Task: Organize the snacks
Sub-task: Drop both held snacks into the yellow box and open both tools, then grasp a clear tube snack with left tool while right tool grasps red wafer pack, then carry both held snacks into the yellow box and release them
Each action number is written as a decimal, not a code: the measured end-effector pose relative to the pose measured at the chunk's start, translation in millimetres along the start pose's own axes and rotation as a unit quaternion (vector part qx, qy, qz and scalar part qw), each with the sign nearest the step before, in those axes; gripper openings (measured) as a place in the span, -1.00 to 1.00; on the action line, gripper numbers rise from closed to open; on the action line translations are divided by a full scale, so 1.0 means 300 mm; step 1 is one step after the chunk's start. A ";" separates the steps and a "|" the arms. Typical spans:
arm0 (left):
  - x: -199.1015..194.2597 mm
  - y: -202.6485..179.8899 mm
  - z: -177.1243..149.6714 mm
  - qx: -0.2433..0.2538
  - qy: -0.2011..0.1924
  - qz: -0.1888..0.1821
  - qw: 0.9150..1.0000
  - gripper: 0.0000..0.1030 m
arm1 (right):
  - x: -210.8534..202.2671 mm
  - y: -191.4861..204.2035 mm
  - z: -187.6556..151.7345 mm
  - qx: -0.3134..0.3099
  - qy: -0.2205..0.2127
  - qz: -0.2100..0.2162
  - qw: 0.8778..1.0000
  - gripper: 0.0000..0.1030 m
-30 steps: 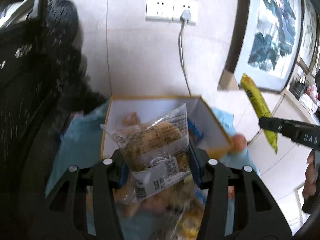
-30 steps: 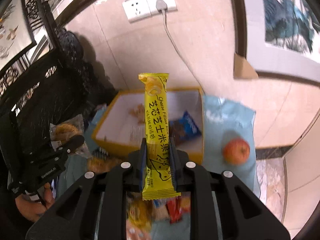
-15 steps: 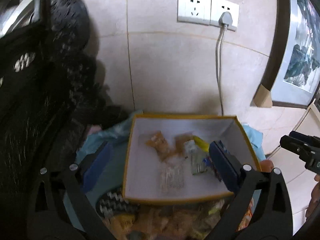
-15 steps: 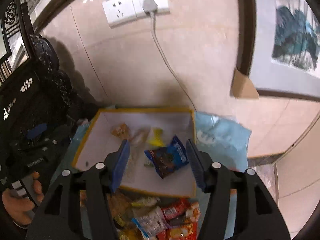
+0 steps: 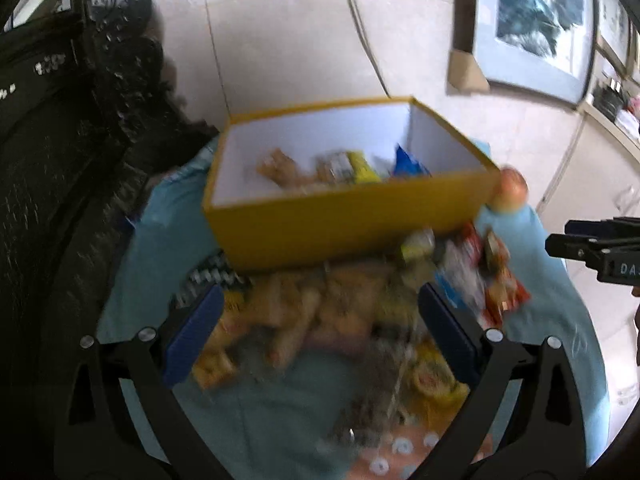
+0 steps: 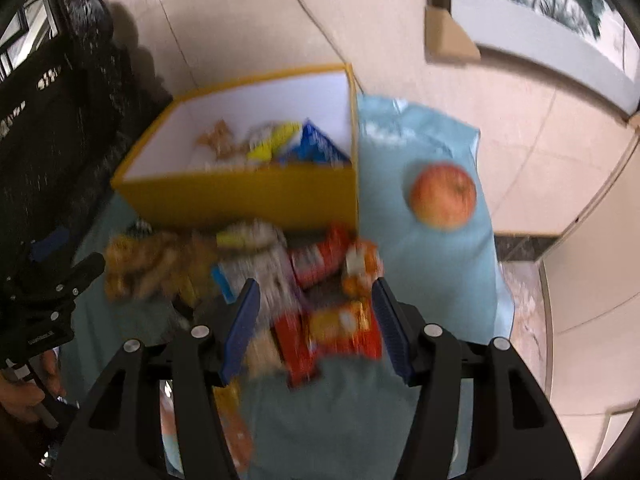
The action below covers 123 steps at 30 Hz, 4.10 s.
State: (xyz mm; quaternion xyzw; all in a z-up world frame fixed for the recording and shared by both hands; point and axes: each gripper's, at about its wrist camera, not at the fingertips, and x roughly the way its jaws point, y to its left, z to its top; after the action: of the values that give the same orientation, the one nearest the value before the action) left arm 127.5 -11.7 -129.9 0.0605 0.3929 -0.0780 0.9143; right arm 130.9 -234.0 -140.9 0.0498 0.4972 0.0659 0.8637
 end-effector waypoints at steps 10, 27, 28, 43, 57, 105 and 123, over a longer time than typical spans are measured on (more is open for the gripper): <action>0.093 -0.058 -0.192 0.026 0.043 -0.013 0.999 0.93 | 0.089 -0.055 -0.109 0.020 0.034 -0.023 0.999 0.14; 0.285 -0.110 -0.336 0.103 0.097 0.001 0.990 0.96 | 0.334 -0.041 -0.118 0.000 0.085 -0.041 0.996 0.15; 0.277 -0.104 -0.340 0.100 0.080 0.003 0.992 0.96 | 0.351 -0.033 -0.114 -0.006 0.084 -0.043 0.995 0.17; 0.268 -0.017 -0.326 0.060 0.092 0.014 0.994 0.96 | 0.350 -0.016 -0.101 0.022 0.082 -0.010 0.996 0.31; 0.284 -0.013 -0.344 0.059 0.092 -0.003 0.994 0.11 | 0.360 -0.013 -0.124 -0.022 0.094 -0.031 0.995 -0.64; 0.074 0.086 -0.257 -0.027 0.045 -0.082 0.995 -0.35 | 0.043 -0.054 -0.093 0.039 0.034 0.095 0.994 -0.15; -0.079 0.072 0.433 -0.038 -0.078 -0.062 0.994 -0.31 | -0.248 0.094 0.508 -0.008 -0.099 0.110 0.989 -0.15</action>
State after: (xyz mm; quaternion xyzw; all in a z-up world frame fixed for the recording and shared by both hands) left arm 207.5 -10.6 -22.7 -0.0051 0.3259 -0.1245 0.9372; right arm 224.0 -221.4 2.9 0.1030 0.4006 0.1591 0.8964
